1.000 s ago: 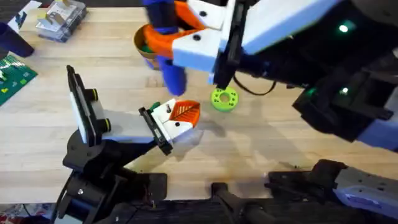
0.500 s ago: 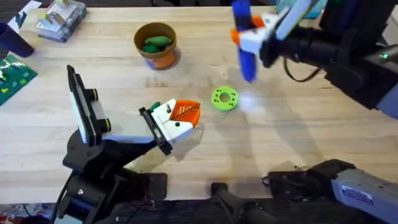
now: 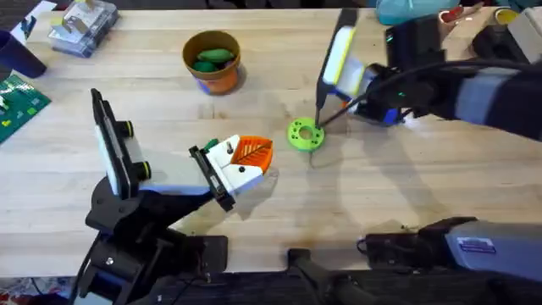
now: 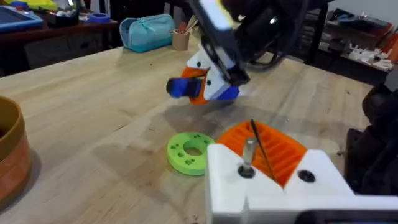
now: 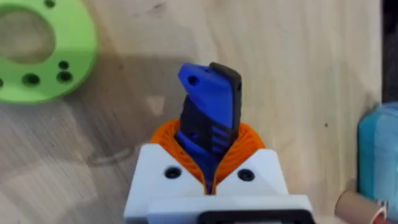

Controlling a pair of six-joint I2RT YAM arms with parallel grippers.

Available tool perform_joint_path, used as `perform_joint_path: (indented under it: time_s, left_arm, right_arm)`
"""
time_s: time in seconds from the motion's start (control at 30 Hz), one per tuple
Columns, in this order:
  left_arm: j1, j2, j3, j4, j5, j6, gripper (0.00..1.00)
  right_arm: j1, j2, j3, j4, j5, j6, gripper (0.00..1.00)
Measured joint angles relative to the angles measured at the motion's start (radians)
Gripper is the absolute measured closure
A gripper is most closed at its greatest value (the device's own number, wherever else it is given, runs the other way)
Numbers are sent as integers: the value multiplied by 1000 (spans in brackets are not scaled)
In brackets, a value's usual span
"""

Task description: Pick up the gripper from the table and insert it into the empty holder that is missing its gripper. Then pick up a screw, insert it into the mounting hole, and use the screwdriver to tighten it. Finally, clean up the table by picking up the vegetable and placing it into the bucket.

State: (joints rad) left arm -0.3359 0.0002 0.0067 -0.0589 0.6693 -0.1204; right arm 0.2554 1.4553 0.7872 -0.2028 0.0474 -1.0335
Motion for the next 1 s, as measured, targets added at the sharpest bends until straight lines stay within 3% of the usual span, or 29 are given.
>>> perform_joint_path:
  time_s: [0.07, 0.13, 0.3, 0.33, 0.63, 0.87, 1.0]
  left_arm:
    - [0, 0, 0, 0, 0, 0, 987]
    - [0, 0, 0, 0, 0, 0, 987]
    - [0, 0, 0, 0, 0, 0, 987]
    - [0, 0, 0, 0, 0, 0, 987]
    - [0, 0, 0, 0, 0, 0, 987]
    - [0, 0, 0, 0, 0, 0, 987]
    - [0, 0, 0, 0, 0, 0, 987]
  right_arm:
    - [12, 51, 0, 20, 13, -66, 950]
    - [23, 86, 1, 30, 23, -100, 789]
    - [56, 104, 25, 45, 51, -104, 96]
    - [60, 104, 32, 45, 53, -87, 31]
    - [70, 86, 38, -54, 60, 272, 7]
    - [72, -18, 50, -269, 57, 557, 7]
    - [72, -82, 53, -311, 56, 676, 7]
